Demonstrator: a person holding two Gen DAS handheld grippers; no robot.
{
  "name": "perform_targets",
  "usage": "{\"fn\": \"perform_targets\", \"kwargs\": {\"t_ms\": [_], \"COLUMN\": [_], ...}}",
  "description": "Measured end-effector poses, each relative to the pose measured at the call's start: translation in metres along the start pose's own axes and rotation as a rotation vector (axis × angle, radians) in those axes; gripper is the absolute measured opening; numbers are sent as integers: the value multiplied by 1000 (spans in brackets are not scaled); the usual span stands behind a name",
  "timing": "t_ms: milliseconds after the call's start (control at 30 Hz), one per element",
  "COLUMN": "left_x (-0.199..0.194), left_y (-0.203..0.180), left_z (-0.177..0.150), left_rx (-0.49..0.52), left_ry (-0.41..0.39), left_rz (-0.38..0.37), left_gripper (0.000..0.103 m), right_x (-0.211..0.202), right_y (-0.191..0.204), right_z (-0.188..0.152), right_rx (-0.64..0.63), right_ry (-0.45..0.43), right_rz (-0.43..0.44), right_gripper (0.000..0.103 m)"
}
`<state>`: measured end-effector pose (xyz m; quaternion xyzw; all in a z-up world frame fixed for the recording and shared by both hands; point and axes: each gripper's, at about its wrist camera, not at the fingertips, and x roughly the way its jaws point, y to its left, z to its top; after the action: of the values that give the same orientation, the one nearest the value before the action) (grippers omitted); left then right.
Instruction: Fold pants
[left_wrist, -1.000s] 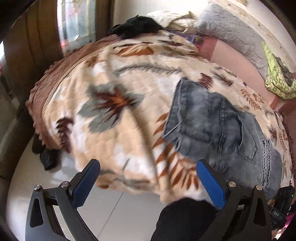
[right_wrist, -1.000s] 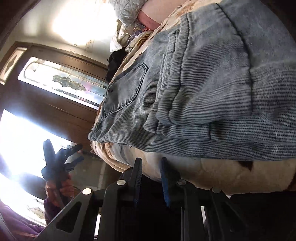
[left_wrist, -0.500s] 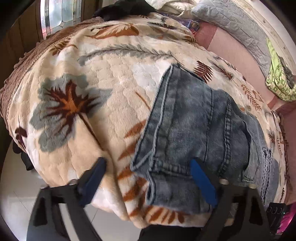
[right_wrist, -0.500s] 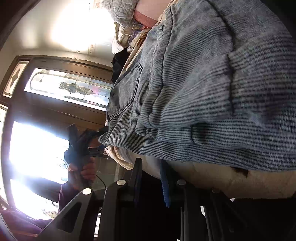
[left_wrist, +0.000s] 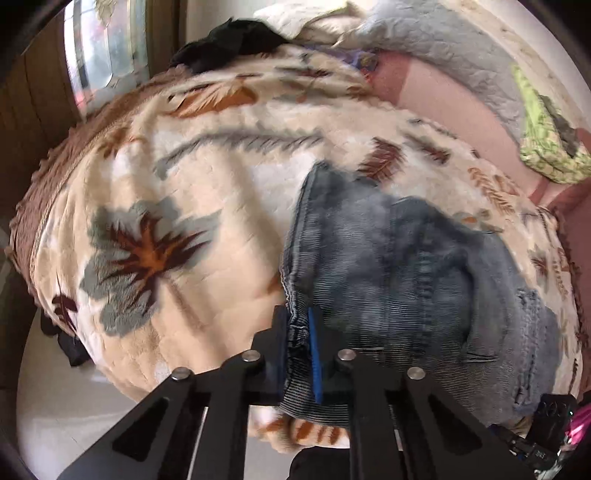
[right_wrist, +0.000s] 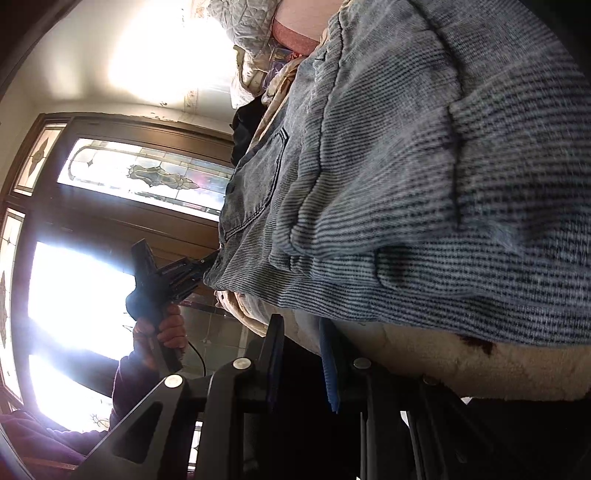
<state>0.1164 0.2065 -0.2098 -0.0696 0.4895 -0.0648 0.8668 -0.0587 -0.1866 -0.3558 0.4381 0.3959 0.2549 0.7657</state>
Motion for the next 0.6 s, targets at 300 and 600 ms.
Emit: {"fn": "perform_targets", "kwargs": {"t_ms": [300, 600], "left_x": [-4, 51], "left_y": [-10, 5], "left_z": [21, 45], "left_rx": [64, 48], "left_ry": [-3, 134], "left_rz": [48, -95], "left_gripper": [36, 57], "right_x": [-2, -2], "right_y": [-6, -7], "right_z": [1, 2], "right_rx": [0, 3], "right_ry": [5, 6], "right_rz": [11, 11], "right_gripper": [23, 23]}}
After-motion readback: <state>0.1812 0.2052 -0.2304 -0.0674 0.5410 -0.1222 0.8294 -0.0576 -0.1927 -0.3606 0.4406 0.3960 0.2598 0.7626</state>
